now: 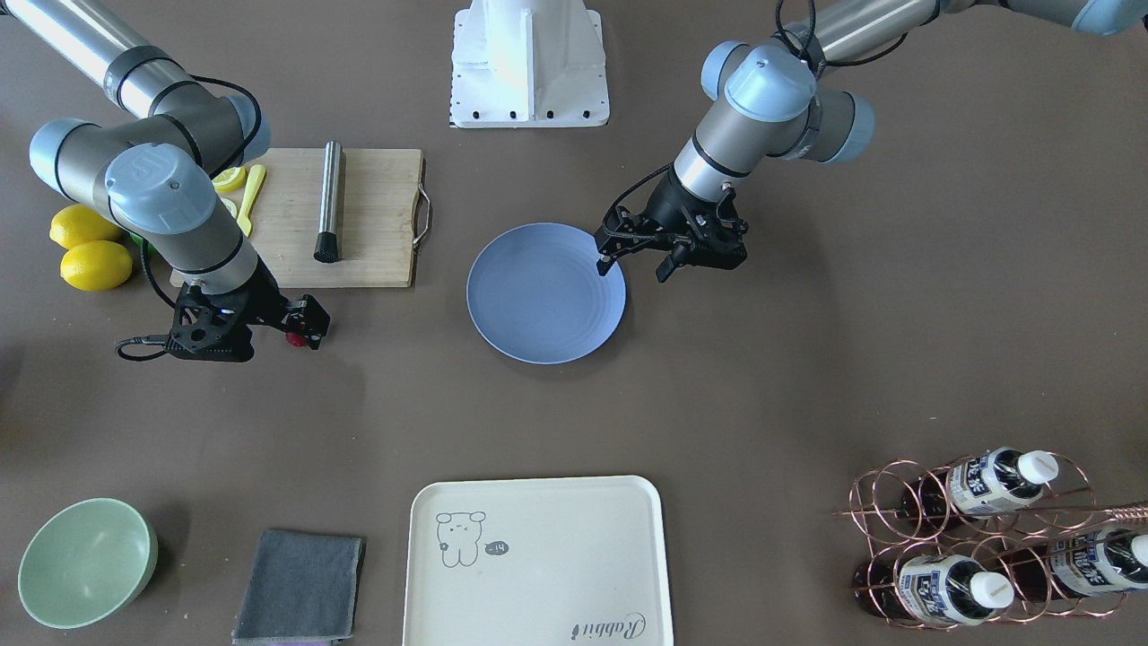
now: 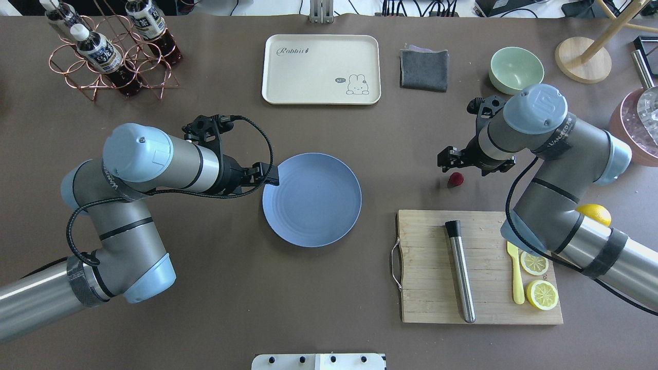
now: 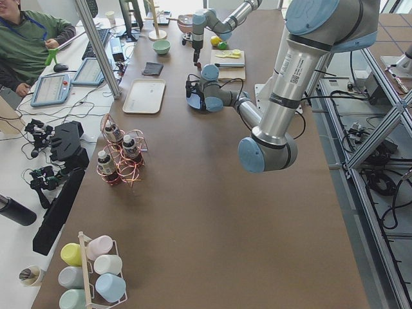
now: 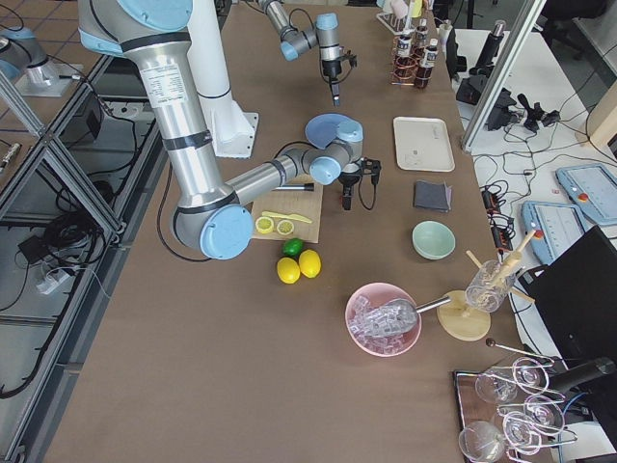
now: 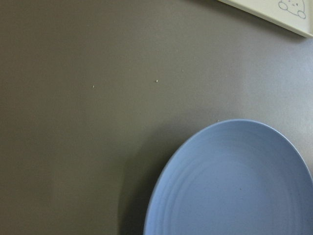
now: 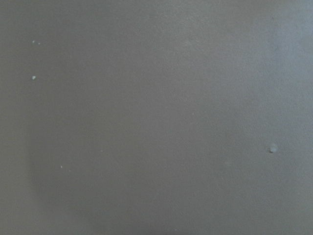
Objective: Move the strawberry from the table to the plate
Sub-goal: 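Lower the right gripper onto the red strawberry and close it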
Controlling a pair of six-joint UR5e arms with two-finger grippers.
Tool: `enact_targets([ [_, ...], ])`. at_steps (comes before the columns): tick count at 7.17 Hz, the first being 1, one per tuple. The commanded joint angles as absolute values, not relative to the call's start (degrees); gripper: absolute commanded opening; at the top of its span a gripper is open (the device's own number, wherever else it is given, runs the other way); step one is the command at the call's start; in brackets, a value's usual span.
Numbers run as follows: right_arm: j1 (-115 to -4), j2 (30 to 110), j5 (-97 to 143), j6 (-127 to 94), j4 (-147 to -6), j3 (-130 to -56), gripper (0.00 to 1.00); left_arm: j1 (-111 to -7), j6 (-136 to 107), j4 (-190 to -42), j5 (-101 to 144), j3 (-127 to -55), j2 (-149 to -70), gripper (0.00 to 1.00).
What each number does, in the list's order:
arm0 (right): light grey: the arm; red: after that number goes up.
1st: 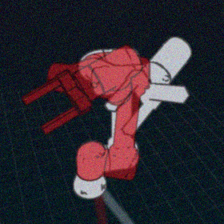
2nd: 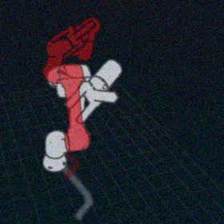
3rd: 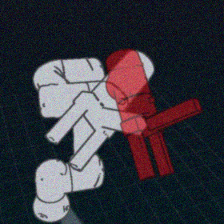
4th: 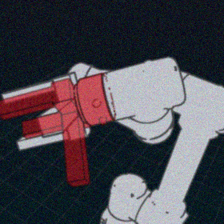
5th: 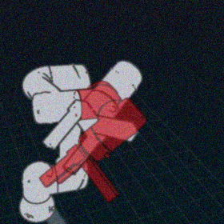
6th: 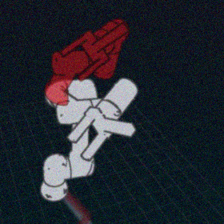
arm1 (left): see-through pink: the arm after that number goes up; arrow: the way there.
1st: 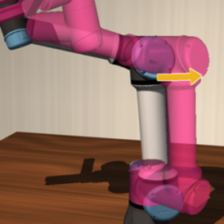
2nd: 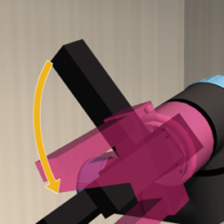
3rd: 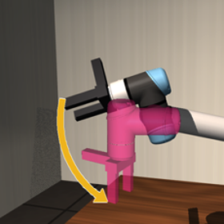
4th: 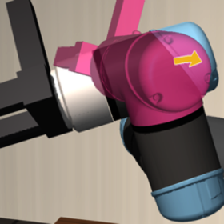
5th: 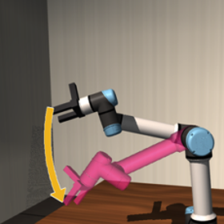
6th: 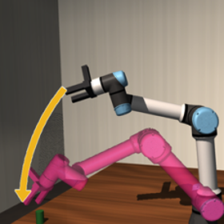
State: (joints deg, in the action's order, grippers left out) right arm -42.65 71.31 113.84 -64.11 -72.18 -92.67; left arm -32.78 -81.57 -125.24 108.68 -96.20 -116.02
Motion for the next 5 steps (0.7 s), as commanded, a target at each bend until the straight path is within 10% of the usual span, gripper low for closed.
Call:
enact_targets([
  [1, -42.19, 71.28, 113.91, -64.34, -72.07, -93.16, 0.99, -34.0, -80.69, -125.24, 109.16, -97.02, -115.32, 0.98],
  [4, -41.49, 71.8, 114.08, -66.45, -72.07, -94.22, 0.97, -34.8, -79.45, -125.24, 111.8, -99.05, -113.2, 0.98],
  [5, -40.88, 71.81, 113.82, -67.4, -72.07, -94.13, 0.63, -34.89, -79.45, -125.24, 111.88, -99.14, -113.2, 0.98],
])
